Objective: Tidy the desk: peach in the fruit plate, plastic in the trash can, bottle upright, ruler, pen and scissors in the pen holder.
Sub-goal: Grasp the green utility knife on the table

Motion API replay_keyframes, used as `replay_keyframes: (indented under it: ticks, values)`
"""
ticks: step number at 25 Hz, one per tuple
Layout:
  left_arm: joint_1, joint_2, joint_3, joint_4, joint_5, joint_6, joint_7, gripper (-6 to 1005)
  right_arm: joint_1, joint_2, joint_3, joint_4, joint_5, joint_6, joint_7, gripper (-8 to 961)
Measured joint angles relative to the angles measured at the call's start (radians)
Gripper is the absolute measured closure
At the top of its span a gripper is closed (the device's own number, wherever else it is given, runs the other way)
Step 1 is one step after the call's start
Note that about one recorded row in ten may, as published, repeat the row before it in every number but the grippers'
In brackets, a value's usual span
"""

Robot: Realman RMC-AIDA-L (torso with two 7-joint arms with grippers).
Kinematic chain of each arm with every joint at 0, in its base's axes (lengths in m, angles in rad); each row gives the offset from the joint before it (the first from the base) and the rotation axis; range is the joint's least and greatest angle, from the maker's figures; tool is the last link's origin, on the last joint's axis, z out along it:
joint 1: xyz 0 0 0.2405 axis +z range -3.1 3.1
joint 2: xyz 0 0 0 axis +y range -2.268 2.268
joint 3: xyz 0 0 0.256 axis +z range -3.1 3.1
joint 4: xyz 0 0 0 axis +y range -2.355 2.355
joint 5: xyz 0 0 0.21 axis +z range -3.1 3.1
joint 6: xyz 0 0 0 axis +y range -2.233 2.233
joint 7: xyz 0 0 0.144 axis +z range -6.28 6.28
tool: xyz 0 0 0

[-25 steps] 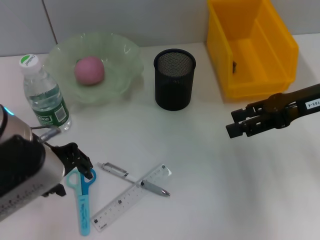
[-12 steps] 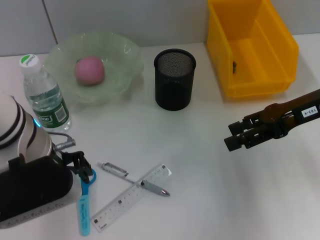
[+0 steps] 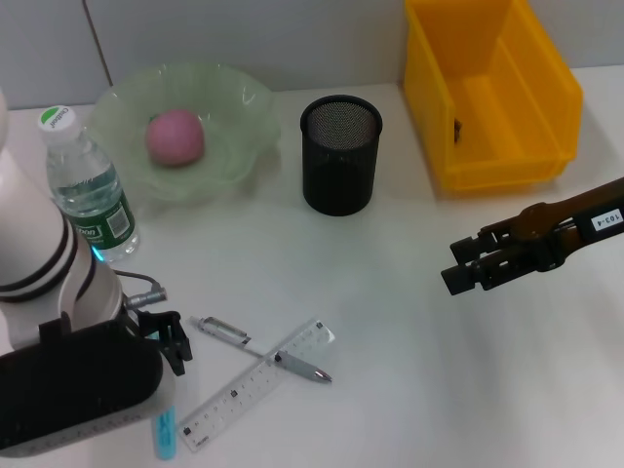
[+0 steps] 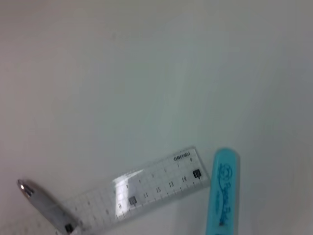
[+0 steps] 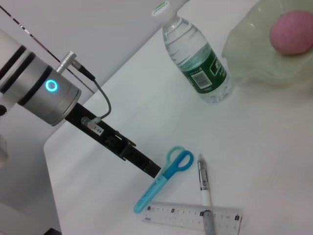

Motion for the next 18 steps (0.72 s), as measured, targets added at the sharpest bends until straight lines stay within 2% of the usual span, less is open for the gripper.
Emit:
replay_keyframes:
  ticks: [7, 16, 18]
  values:
    - [-0.037, -0.003, 0.055, -0.047, 0.005, -0.01, -0.056, 470, 0.003, 0.002, 0.0, 0.0, -0.015, 0.005, -0.002, 123]
    - [-0.04, -0.001, 0.093, -0.054, 0.009, -0.033, -0.08, 436, 0.005, 0.004, 0.0, 0.0, -0.022, 0.017, -0.002, 124]
    - [-0.04, 0.0, 0.096, -0.055, 0.011, -0.033, -0.075, 361, 0.004, 0.005, 0.002, 0.0, -0.022, 0.018, -0.002, 123]
